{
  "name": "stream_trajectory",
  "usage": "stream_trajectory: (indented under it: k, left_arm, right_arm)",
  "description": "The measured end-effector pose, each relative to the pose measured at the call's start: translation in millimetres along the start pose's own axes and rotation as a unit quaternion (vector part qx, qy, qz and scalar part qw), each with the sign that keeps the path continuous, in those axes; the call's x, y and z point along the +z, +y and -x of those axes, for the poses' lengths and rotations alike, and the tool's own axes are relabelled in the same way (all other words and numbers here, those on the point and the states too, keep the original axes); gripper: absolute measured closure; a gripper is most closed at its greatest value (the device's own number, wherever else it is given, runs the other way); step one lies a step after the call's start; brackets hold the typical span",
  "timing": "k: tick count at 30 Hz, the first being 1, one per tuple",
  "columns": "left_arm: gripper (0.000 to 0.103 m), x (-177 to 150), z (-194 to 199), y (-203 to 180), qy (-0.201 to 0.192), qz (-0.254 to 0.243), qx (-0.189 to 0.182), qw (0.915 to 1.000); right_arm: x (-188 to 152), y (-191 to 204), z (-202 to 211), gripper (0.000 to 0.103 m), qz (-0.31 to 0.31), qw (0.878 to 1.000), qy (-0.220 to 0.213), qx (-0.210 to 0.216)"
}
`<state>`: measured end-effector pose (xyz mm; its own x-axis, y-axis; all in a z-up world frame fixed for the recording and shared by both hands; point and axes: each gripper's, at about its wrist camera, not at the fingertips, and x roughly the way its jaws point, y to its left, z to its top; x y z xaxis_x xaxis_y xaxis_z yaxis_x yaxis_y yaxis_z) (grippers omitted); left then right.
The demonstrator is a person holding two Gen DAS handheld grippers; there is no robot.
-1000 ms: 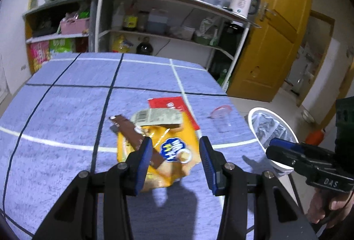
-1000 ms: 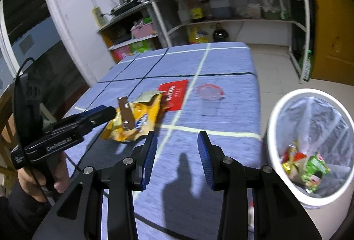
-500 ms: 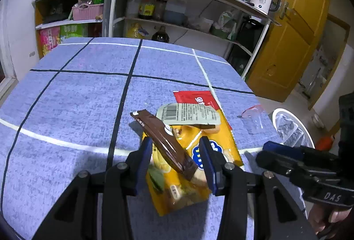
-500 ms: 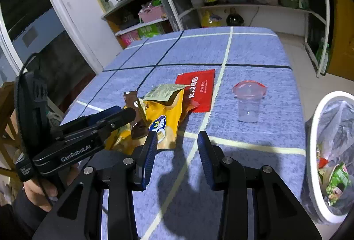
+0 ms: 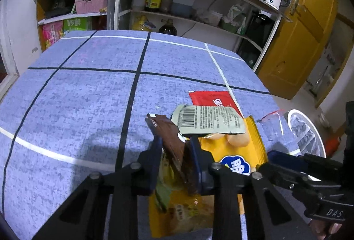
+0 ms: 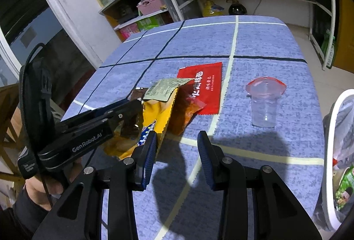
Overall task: Collect trash
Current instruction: 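Grasp the brown wrapper with the left tool while the right tool grasps the yellow chip bag, then carry the brown wrapper and yellow chip bag over the bin and open both tools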
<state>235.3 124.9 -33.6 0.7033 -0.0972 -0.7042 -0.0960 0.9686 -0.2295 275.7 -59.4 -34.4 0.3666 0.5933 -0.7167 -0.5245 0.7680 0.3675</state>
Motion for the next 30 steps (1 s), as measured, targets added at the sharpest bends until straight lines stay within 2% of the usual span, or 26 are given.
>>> stream_trajectory:
  k: [2,3,6,11,12,23,30]
  left_arm:
    - [0.081,0.1,1.1,0.3,-0.002,-0.003,-0.002,1.0000]
    - [0.089,-0.2,1.9,-0.4,-0.004,-0.006,-0.002,1.0000]
    - [0.091,-0.2,5.3,-2.5,-0.011,-0.016,-0.002,0.9998]
    - [0.093,-0.2,9.5,-0.9,-0.015,-0.020,-0.013,0.9996]
    - [0.094,-0.3,11.5,-0.3,-0.018,-0.021,-0.015,0.9995]
    - [0.097,5.5,51.0,-1.2,-0.064,-0.030,-0.051,0.9962]
    - [0.097,2.9,63.2,-19.1,-0.073,-0.047,-0.069,0.9938]
  right_arm:
    - [1.3,1.1,-3.0,0.064,-0.002,1.000,0.002,0.006]
    - [1.6,1.4,-4.8,0.066,-0.003,1.000,0.003,0.009]
    - [2.4,4.5,-11.7,0.083,-0.003,1.000,0.011,0.015]
    - [1.2,8.2,-18.4,0.091,0.001,1.000,0.017,0.017]
    - [0.8,8.2,-18.0,0.095,0.001,1.000,0.015,0.016]
    - [-7.3,3.5,6.1,0.098,0.010,1.000,-0.007,0.010]
    - [-12.5,-7.4,33.7,0.098,0.004,1.000,-0.030,0.001]
